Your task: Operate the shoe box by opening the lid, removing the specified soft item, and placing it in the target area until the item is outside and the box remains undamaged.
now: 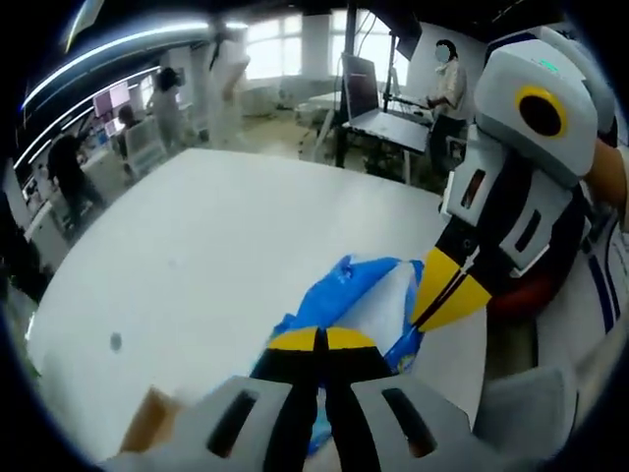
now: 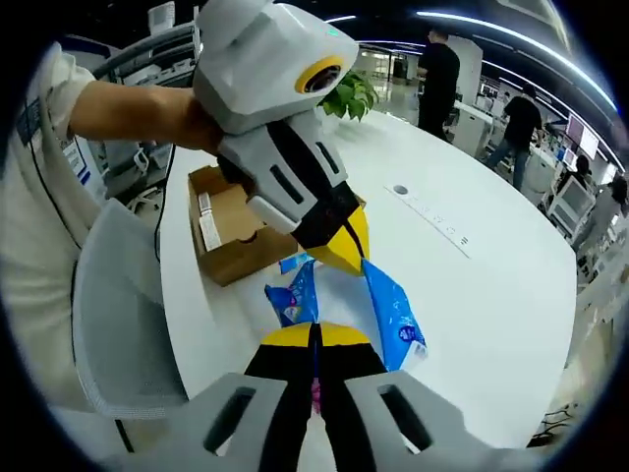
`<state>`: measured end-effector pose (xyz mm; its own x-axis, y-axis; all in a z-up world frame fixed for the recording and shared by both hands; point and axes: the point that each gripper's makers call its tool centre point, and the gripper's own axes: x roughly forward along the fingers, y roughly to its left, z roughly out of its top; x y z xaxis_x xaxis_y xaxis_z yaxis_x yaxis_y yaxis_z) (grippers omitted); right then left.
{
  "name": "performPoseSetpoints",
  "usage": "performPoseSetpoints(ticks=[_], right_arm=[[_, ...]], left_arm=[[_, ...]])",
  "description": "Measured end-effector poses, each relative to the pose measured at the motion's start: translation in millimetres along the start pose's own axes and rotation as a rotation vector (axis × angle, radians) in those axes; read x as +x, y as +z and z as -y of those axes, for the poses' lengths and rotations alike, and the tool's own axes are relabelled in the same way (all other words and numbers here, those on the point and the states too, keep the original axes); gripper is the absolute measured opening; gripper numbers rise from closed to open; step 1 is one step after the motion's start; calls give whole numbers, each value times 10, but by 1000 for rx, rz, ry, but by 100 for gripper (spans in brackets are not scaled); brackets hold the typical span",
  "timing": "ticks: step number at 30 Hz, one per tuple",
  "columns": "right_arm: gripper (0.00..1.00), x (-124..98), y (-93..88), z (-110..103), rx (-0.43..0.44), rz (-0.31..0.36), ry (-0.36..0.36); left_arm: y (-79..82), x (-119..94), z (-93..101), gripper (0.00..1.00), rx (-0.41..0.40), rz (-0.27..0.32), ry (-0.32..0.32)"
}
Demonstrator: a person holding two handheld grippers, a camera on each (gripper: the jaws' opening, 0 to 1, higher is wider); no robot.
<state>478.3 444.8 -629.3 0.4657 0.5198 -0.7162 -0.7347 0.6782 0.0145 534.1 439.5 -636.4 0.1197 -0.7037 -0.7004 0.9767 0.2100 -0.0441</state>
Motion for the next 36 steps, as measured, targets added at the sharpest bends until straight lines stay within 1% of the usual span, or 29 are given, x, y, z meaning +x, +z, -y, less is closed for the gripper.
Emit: performPoseSetpoints(ticks=[10,21,28,31,32,36], right_arm=[[0,-106,-137,246,-3,-21,-10],[0,-210,-312,502,4,-31,-28],[0,-251,-486,632,5,-51,-31],[0,-244,-573,685,-7,-69,-38],[0,-241,-613,710,-8,-77,-40],[0,-221,-712,769,3,-90,-41]], left_arm=[[221,260,-5,0,7,6,-27],[396,525,21,0,10,2,-56],[425,706,56,0,12,-13,-82],[414,781,71,0,10,-20,-93],[418,824,86,0,7,-18,-107],[417,959,102,0,0,-30,-124]])
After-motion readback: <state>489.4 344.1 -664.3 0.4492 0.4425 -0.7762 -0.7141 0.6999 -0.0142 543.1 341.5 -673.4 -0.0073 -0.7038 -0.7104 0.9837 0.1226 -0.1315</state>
